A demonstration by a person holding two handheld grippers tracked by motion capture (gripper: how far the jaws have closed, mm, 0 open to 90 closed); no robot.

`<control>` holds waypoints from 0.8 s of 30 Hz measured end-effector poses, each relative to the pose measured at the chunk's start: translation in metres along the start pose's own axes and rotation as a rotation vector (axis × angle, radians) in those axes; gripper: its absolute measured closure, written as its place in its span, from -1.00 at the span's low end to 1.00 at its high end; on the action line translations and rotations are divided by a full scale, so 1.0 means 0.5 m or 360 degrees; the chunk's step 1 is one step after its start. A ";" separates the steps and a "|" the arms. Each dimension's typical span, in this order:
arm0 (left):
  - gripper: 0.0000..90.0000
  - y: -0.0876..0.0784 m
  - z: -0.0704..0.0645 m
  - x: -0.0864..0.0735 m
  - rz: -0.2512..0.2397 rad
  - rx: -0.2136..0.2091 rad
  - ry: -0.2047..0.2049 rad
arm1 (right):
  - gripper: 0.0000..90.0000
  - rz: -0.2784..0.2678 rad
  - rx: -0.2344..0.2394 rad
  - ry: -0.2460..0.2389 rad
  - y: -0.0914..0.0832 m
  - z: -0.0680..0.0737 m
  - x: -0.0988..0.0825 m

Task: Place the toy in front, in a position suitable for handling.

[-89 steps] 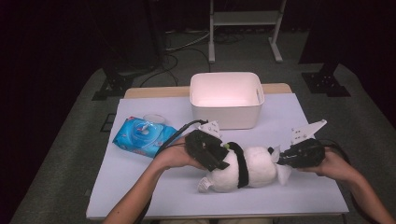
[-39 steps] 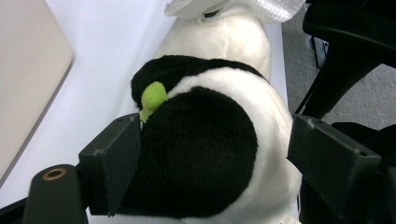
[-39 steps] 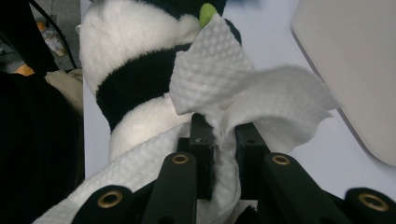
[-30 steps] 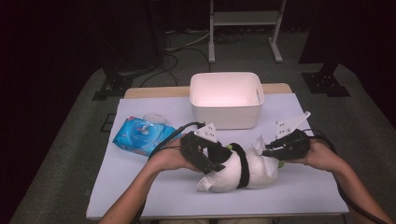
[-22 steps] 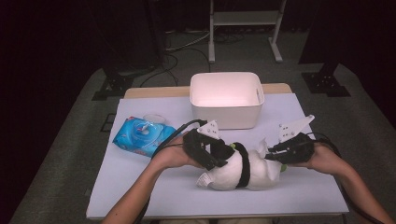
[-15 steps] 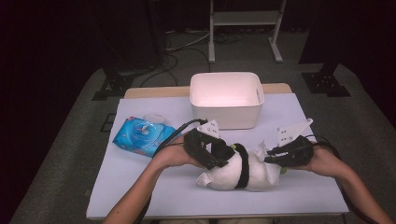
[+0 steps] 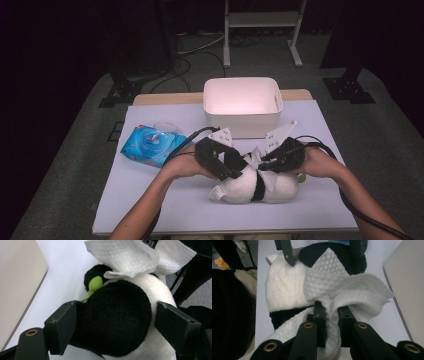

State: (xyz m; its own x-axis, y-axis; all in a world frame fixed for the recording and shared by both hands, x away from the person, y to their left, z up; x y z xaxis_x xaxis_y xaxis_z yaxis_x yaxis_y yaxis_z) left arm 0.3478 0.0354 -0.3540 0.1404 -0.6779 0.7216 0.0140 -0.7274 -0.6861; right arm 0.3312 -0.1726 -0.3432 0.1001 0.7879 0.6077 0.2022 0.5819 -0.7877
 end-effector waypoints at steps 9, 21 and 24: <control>-0.57 0.001 0.003 -0.003 -0.0048 -0.0008 -0.0018 | 0.76 0.0057 -0.0039 0.0047 -0.042 -0.008 -0.028; -0.64 -0.019 -0.014 0.012 -0.0090 -0.0013 0.0010 | 0.77 0.0032 -0.0061 0.0153 -0.054 -0.017 -0.084; -0.64 -0.020 -0.016 0.003 -0.0081 -0.0032 -0.0004 | 0.77 0.0018 -0.0080 0.0175 -0.058 -0.023 -0.095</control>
Point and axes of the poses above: each handheld gripper's, and its own axes: y roughly forward along the jaws, x roughly out of its top, z roughly to its left, the point moved 2 cm from there along y, roughly forward along the jaws, and after that the axes turned 3 degrees about -x, right-handed, at the moved point
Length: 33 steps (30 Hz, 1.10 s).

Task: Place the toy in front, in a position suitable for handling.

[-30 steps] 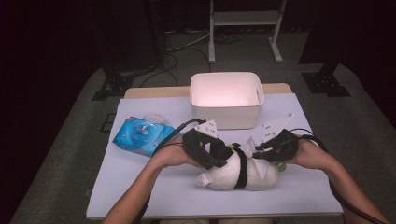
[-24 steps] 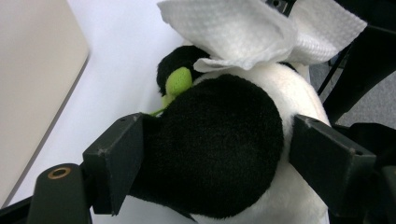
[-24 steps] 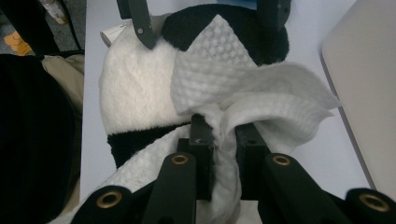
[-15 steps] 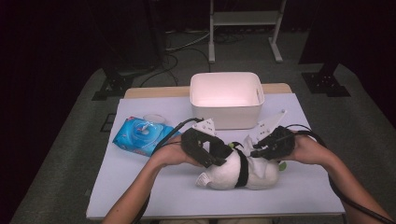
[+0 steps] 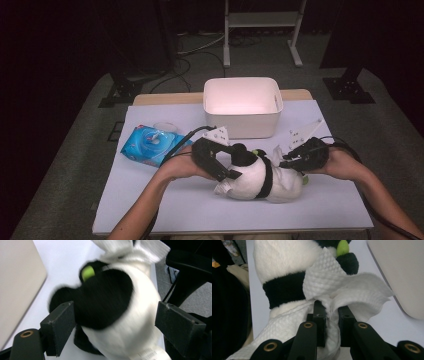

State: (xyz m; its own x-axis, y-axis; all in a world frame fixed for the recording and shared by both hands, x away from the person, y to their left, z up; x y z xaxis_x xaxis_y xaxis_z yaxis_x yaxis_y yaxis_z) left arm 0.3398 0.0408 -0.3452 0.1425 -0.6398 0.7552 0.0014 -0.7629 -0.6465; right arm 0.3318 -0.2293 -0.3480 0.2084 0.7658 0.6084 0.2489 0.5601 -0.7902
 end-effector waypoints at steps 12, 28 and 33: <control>-0.77 0.049 0.004 -0.043 -0.0046 -0.0135 -0.0132 | 0.77 -0.0051 0.0000 0.0059 -0.018 0.000 -0.038; -0.39 0.054 0.011 -0.046 -0.0141 -0.0132 -0.0145 | 0.77 -0.0103 0.0027 0.0051 -0.002 0.011 -0.021; -0.32 0.024 0.019 -0.041 -0.0144 -0.0119 -0.0168 | 0.77 -0.0216 0.0060 0.0052 0.012 0.004 0.008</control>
Point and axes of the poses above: each handheld gripper's, and its own axes: y roughly forward along the jaws, x roughly out of its top, z roughly to its left, the point moved 2 cm from there along y, roughly forward along the jaws, and after that the axes turned 3 degrees about -x, right-handed, at the moved point
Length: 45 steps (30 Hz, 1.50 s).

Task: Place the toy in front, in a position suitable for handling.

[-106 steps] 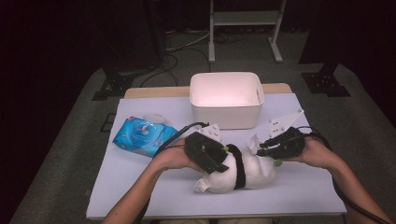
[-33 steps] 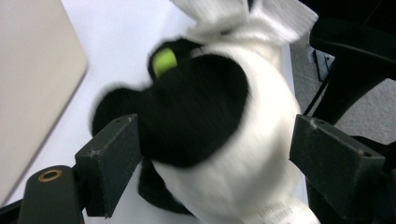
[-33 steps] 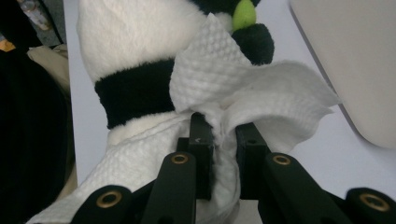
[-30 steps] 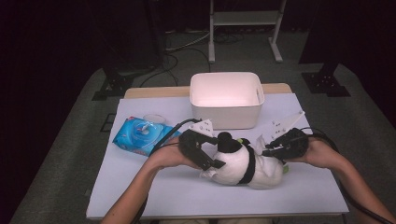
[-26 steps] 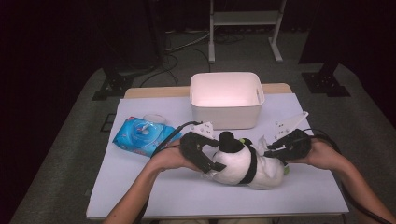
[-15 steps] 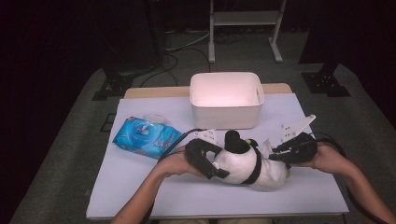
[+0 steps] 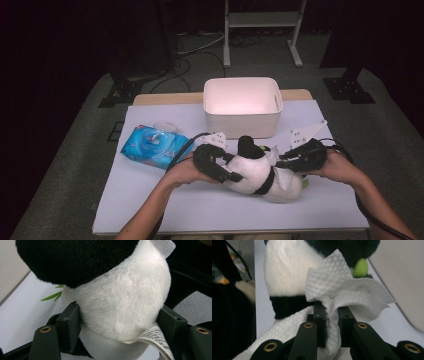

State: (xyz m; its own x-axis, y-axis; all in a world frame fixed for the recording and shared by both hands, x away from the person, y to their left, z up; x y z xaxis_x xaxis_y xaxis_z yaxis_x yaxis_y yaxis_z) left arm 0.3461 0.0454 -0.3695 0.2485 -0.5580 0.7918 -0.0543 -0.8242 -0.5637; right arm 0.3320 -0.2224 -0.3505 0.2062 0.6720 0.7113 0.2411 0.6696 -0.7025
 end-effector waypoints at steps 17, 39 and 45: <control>-0.40 -0.084 -0.023 0.031 0.0072 0.0127 0.0039 | 0.77 -0.0036 0.0020 -0.0095 0.064 0.015 0.046; -0.76 -0.066 -0.026 0.031 0.0056 0.0126 0.0071 | 0.78 -0.0016 0.0051 0.0017 0.016 0.019 -0.041; -0.77 -0.069 -0.019 0.014 0.0068 0.0131 0.0036 | 0.78 -0.0011 0.0063 0.0038 0.011 0.017 -0.052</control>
Point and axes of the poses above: each handheld gripper's, and its own axes: y roughly forward along the jaws, x roughly out of its top, z roughly to its left, the point moved 2 cm from there along y, roughly forward along the jaws, and after that the axes turned 3 degrees about -x, right-handed, at the moved point
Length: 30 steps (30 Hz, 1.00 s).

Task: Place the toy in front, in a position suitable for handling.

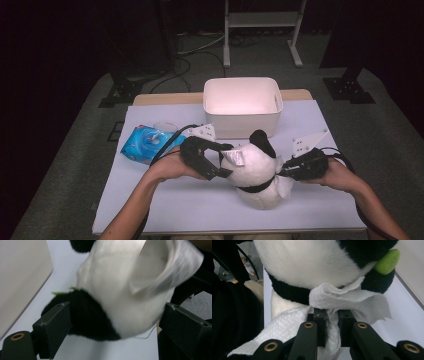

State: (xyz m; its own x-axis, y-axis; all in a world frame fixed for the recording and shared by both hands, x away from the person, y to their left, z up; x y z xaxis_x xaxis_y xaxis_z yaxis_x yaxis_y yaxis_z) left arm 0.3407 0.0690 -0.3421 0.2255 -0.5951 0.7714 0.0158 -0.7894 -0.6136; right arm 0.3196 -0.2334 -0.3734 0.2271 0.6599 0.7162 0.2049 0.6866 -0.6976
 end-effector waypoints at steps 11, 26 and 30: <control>-0.77 0.054 0.006 -0.030 0.0035 -0.0064 -0.0060 | 0.78 0.0006 -0.0006 0.0032 -0.011 0.001 -0.021; -0.70 0.044 0.004 0.012 -0.0139 -0.0085 -0.0028 | 0.78 -0.0097 -0.0010 0.0023 0.003 0.004 -0.013; -0.70 0.019 0.004 0.011 -0.0120 -0.0034 0.0001 | 0.78 -0.0102 0.0026 0.0012 0.038 0.005 0.003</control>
State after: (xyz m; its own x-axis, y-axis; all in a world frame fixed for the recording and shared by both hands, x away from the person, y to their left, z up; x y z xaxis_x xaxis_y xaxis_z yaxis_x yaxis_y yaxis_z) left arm 0.3442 0.0583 -0.3440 0.2236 -0.5342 0.8153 0.0119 -0.8349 -0.5503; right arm 0.3214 -0.2185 -0.3853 0.2210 0.6124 0.7590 0.2036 0.7321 -0.6500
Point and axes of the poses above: each handheld gripper's, and its own axes: y roughly forward along the jaws, x roughly out of its top, z roughly to its left, the point moved 2 cm from there along y, roughly forward along the jaws, and after that the axes turned 3 degrees about -x, right-handed, at the moved point
